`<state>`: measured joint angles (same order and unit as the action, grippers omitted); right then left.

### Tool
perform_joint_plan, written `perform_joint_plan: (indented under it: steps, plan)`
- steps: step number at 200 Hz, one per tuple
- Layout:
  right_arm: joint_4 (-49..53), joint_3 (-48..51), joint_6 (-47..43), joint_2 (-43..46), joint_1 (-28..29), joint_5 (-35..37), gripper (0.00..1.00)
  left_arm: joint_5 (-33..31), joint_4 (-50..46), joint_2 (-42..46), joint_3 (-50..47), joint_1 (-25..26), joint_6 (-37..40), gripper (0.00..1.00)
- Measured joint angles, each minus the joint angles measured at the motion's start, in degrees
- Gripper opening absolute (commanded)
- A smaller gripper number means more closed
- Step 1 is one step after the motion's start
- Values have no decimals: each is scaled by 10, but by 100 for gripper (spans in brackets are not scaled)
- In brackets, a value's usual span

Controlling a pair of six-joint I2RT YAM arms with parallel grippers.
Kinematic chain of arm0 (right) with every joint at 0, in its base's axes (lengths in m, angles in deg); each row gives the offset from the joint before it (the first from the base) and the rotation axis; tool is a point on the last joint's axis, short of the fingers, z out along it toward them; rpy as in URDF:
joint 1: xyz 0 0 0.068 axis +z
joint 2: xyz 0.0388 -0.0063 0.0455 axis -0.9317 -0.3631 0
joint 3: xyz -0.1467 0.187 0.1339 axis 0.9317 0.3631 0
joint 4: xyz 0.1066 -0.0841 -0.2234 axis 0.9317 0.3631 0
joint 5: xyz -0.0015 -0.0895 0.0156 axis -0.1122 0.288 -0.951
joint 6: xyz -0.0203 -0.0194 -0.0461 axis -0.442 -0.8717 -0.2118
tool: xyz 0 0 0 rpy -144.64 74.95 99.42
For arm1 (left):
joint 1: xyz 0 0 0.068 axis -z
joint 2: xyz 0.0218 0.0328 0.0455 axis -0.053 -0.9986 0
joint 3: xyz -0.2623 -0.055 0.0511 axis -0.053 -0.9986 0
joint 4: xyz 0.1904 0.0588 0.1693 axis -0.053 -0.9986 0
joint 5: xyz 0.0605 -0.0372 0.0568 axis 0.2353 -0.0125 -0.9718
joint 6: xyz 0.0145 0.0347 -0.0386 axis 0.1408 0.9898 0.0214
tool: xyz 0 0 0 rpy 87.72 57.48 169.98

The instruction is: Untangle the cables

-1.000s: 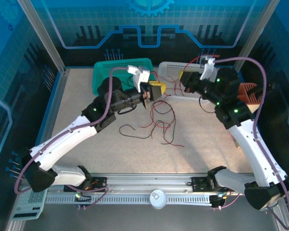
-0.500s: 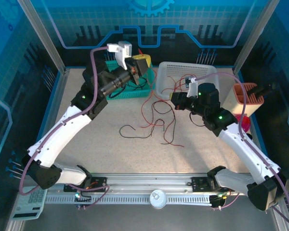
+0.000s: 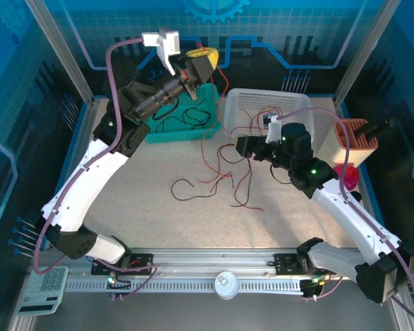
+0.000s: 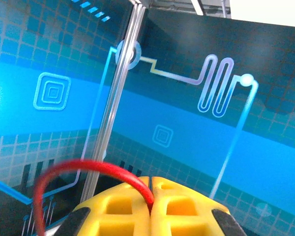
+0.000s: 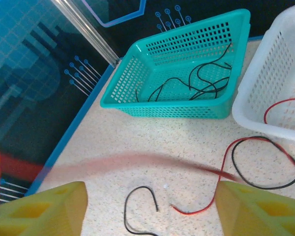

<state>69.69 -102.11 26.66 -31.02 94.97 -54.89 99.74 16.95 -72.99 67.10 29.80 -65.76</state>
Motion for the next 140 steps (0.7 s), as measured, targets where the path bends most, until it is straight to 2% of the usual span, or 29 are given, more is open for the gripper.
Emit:
perform_joint_plan:
  steps: [76,140]
  plan:
    - [-54,99,-34,2,1,-18,78,13,-22,-22,69,0,-9,0]
    - [-100,142,-40,-77,5,-19,77,14,-67,-49,128,0,5,0]
